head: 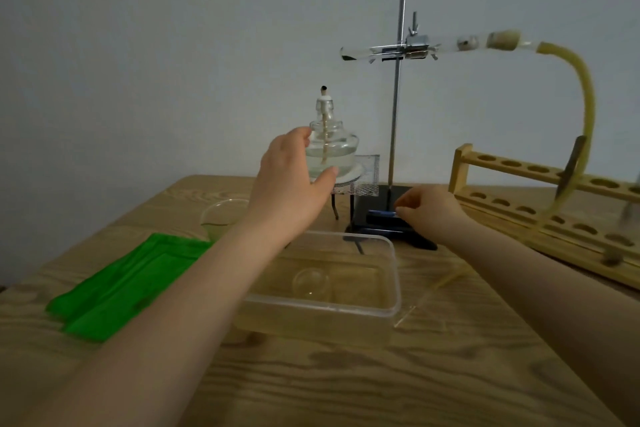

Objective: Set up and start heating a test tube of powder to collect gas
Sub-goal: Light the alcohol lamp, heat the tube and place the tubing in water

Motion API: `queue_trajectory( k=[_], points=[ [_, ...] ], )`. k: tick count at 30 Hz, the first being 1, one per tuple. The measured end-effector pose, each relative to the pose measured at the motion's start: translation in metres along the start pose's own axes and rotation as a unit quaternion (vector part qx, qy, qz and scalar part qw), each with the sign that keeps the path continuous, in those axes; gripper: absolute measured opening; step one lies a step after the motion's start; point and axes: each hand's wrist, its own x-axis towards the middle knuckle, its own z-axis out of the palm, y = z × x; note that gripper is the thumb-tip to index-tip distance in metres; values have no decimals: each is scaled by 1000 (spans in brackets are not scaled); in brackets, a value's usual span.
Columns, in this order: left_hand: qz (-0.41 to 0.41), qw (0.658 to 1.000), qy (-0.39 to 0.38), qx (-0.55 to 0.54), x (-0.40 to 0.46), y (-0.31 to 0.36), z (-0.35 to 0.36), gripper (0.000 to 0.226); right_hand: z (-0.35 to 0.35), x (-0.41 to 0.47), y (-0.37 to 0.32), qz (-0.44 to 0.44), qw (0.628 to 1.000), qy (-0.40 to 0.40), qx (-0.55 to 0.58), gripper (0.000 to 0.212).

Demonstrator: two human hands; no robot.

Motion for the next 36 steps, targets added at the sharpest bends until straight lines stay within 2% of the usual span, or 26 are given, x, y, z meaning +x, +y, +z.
queue_trajectory(
  k=[4, 9, 14, 18, 26, 31, 36],
  points=[
    [-8, 999, 1, 38, 9, -8, 4, 76, 7, 13, 0, -26, 996, -33, -81, 25],
    [-29, 998, -34, 37, 22, -17, 6, 83, 19, 30, 1, -49, 983, -81, -158, 38],
    [-37, 997, -68, 27, 37, -20, 10, 91, 28, 47, 2, -61, 967, -113, -222, 21],
    [-49, 995, -85, 15, 47, -23, 12, 96, 32, 55, 1, -62, 954, -119, -269, 18],
    [-42, 994, -101, -5, 59, -22, 17, 100, 35, 55, 2, -60, 943, -118, -306, 21],
    [-38, 994, -99, -7, 64, -21, 19, 102, 37, 54, 4, -79, 939, -106, -319, 16],
    [-32, 995, -95, -6, 69, -21, 21, 99, 36, 56, 14, -69, 963, -85, -248, 27]
  ],
)
